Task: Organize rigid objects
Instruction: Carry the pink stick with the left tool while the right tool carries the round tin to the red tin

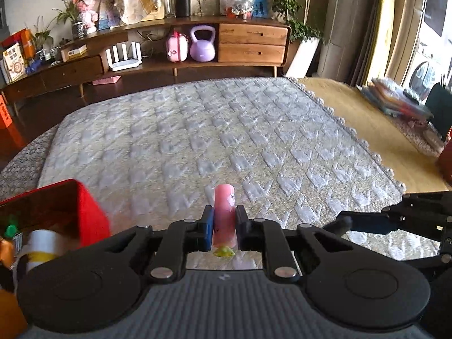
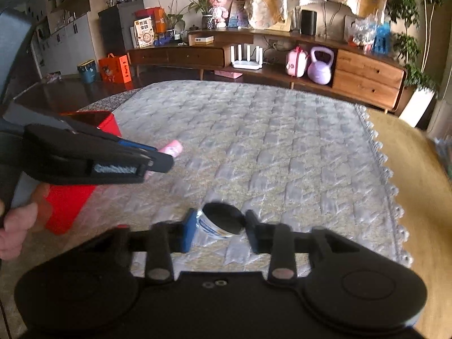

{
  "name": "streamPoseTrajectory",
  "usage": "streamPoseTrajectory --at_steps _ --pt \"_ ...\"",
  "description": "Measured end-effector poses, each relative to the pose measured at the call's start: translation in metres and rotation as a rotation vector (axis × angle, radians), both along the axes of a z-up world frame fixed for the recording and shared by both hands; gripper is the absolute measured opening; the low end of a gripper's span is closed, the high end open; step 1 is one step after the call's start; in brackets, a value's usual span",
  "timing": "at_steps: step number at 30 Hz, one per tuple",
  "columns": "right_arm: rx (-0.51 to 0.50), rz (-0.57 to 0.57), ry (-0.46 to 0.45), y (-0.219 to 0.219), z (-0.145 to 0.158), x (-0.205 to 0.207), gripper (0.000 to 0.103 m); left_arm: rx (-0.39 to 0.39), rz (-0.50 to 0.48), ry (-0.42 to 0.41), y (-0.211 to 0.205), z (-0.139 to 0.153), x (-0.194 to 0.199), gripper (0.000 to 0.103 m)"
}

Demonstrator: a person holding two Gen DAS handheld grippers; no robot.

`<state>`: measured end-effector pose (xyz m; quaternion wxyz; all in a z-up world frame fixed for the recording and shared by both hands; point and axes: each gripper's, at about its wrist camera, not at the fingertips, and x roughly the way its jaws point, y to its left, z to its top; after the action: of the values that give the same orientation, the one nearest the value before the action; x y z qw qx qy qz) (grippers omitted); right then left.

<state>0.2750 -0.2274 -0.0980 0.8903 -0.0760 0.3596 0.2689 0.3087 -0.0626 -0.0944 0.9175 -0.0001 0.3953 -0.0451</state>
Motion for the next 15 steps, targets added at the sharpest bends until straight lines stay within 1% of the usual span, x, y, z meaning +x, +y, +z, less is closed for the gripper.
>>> streamPoseTrajectory --at_steps 2,4,6,8,12,15 --pt "-0.012 -0.002 0.013 0.003 0.003 -0.003 0.010 -0.012 0.003 -0.007 0.007 0.010 -0.008 0.015" --pt "-0.048 0.001 0.000 0.007 0.002 -0.009 0.009 -0.023 0.006 -0.017 0.015 0.018 -0.016 0.015" --pt "-0.060 0.015 -0.008 0.010 0.001 -0.013 0.009 -0.031 0.005 -0.029 0.023 0.026 -0.025 0.015" --pt "-0.064 -0.002 -0.019 0.009 0.001 -0.015 0.009 -0.038 0.010 -0.039 0.032 0.032 -0.034 0.015" --pt "-0.041 -0.030 -0.006 0.005 0.005 -0.019 0.008 -0.053 0.020 -0.049 0.052 0.043 -0.049 0.015" --pt "0.004 -0.043 0.000 0.000 0.014 -0.021 0.007 -0.053 0.027 -0.060 0.067 0.054 -0.058 0.015"
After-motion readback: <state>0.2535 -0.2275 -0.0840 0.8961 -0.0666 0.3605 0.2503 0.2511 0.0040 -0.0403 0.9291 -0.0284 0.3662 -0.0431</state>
